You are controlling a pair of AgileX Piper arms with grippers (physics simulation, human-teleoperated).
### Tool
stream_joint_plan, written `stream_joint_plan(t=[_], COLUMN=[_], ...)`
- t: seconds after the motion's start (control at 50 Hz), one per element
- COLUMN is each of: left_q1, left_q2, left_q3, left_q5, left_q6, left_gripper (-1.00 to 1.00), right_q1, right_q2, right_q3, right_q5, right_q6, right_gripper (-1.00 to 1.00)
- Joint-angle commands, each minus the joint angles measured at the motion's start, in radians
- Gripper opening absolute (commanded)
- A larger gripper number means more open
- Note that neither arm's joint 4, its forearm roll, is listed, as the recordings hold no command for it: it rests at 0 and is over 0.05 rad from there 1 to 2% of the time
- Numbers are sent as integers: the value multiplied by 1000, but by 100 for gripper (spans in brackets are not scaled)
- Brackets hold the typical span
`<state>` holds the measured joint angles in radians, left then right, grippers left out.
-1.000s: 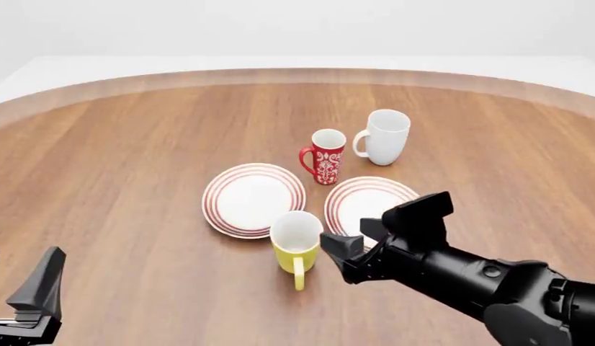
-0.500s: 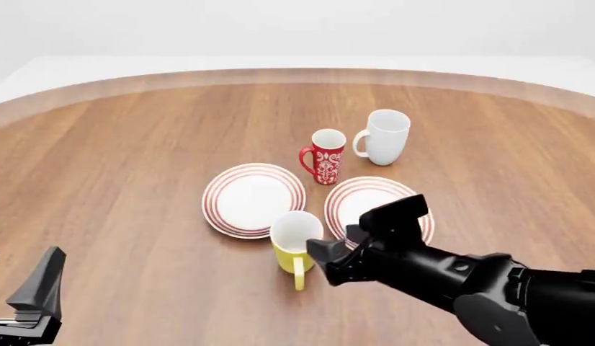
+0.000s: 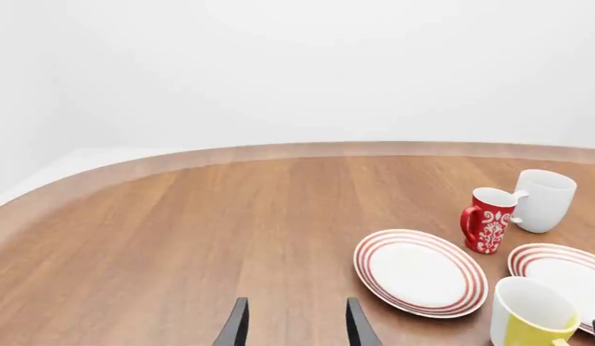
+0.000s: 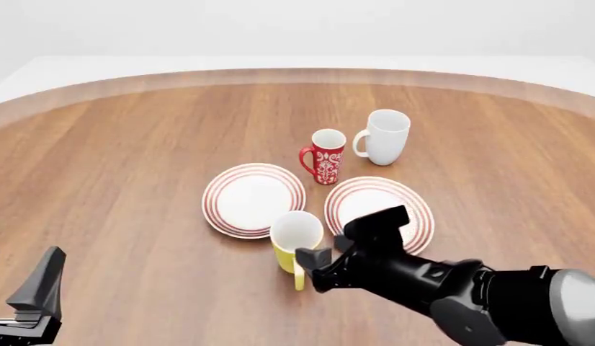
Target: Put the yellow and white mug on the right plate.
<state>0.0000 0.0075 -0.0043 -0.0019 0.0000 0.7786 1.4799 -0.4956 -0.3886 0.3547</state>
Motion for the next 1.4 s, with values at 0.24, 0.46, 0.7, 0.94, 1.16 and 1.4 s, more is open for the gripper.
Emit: stream_joint_plan(t=[0.24,0.46,0.7,0.94,1.16,1.4], left_q1=[0,0,0,0,0,0], left_q2=[0,0,0,0,0,0], left_q3=[0,0,0,0,0,0], left_q5=[0,0,0,0,0,0], left_q6=[0,0,0,0,0,0], left_gripper=[100,100,100,100,100,100], right_q1=[25,29,40,44,53,55], right_q2=[123,170,212,271,320,314], right_q3=[27,37,30,32,33,36], right_q5=[-139,-196,-231,-286,-334,-340], right_q6=[53,72,88,106,126,126], right_gripper=[100,100,100,100,100,-100])
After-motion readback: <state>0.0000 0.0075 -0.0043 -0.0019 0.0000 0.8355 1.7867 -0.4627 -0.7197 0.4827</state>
